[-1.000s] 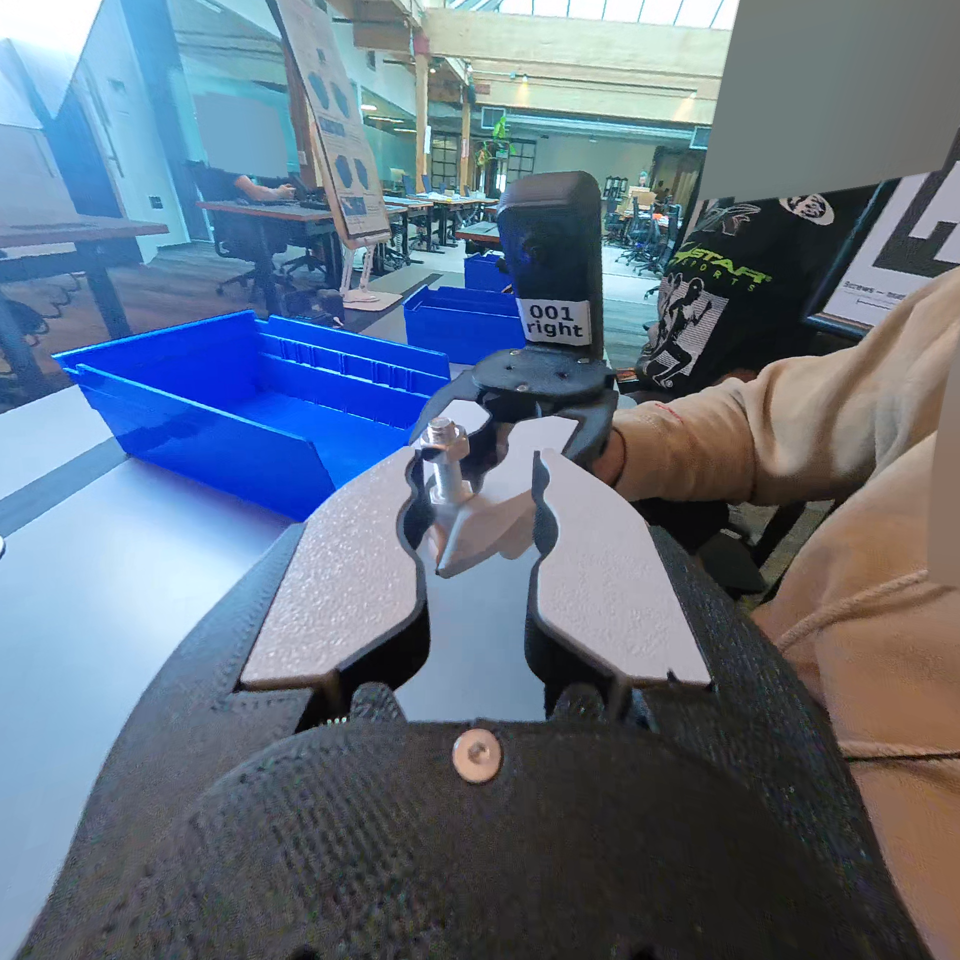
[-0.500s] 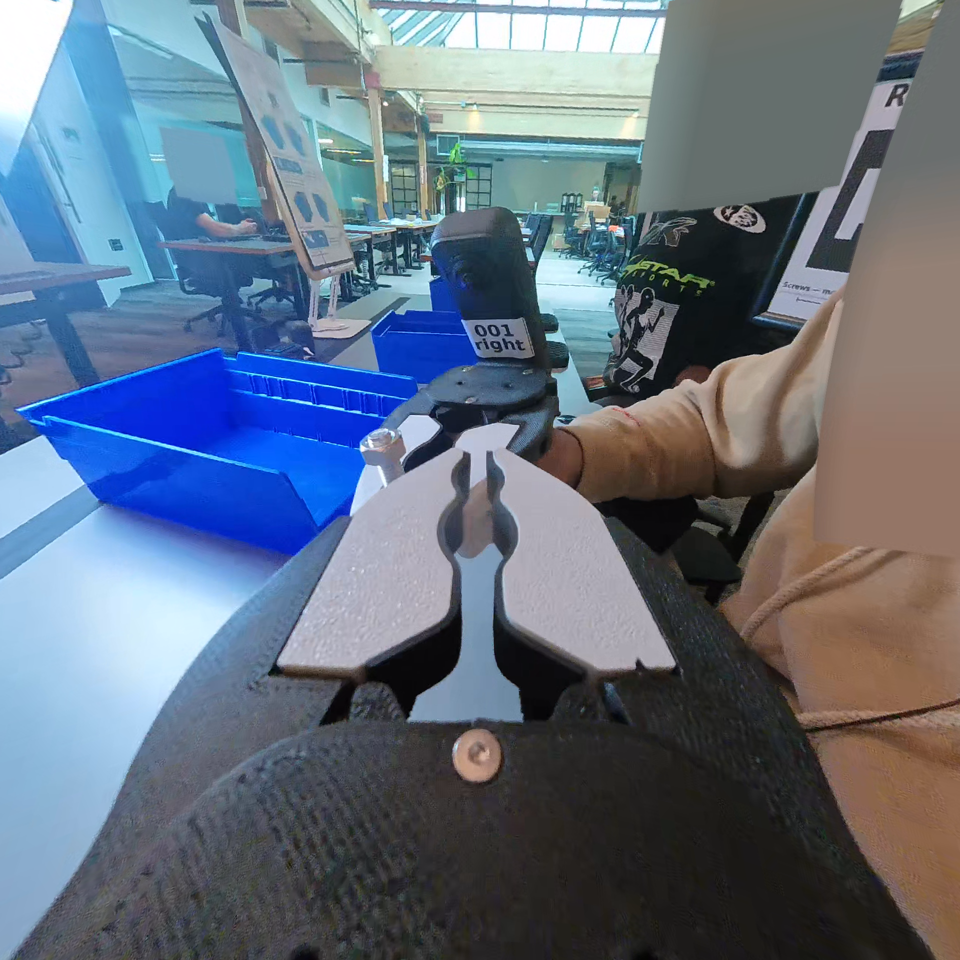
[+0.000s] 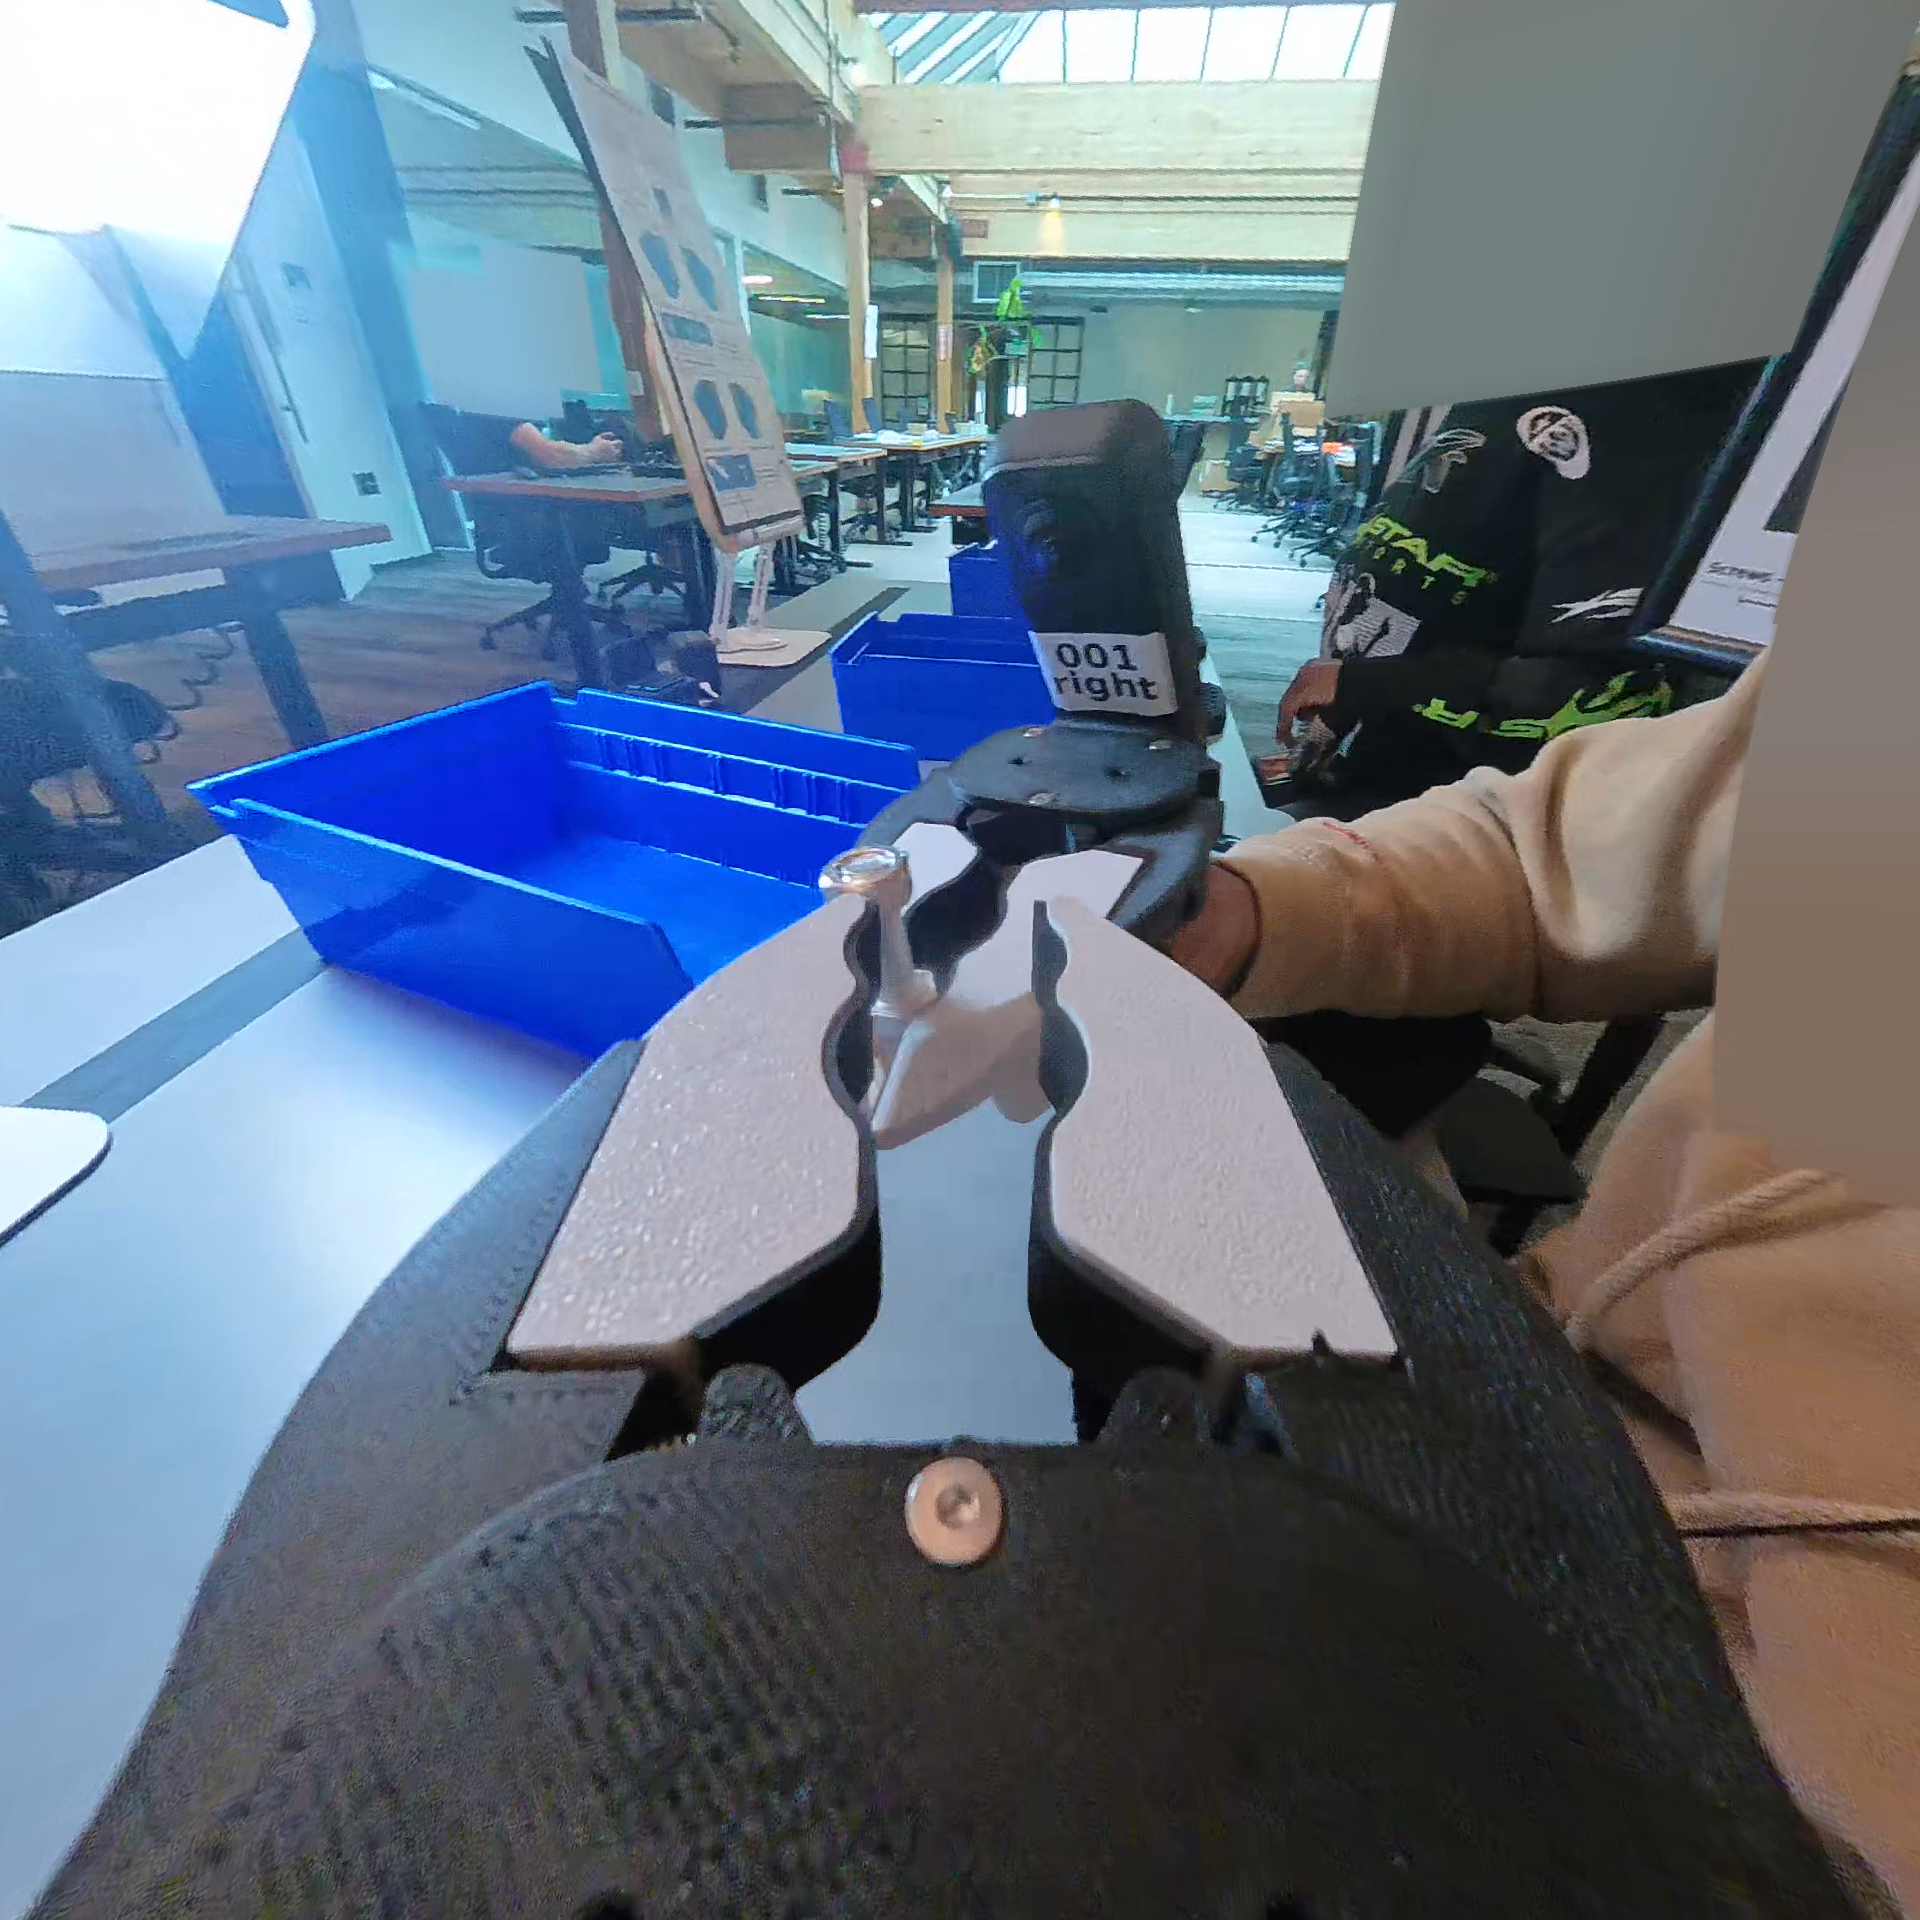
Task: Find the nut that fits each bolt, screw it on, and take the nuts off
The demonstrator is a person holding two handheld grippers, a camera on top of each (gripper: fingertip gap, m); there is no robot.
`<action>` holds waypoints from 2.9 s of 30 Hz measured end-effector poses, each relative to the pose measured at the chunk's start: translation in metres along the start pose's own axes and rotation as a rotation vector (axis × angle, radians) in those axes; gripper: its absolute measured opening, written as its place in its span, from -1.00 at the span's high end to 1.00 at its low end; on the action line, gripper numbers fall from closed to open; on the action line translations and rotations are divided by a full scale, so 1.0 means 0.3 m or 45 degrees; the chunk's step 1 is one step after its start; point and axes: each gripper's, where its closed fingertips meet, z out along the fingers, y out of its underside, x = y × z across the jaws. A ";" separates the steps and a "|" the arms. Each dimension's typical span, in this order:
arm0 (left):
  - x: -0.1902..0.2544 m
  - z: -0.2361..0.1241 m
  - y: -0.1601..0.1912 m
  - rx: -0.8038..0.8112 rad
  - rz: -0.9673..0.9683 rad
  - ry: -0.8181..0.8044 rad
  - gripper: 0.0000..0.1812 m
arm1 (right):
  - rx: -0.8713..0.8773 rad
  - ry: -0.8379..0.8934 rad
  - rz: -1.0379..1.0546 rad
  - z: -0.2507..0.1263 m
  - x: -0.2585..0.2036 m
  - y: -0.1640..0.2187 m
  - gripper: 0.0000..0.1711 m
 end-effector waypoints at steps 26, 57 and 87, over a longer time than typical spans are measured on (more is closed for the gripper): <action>-0.047 0.008 0.019 -0.022 -0.041 -0.094 0.53 | -0.031 -0.023 -0.021 0.016 -0.025 0.016 0.82; 0.039 0.006 0.010 -0.033 0.037 0.053 0.87 | -0.053 0.022 0.006 0.005 0.013 0.025 0.82; -0.046 0.008 0.035 -0.040 -0.021 -0.089 0.66 | -0.097 -0.006 -0.035 0.023 -0.016 0.051 0.81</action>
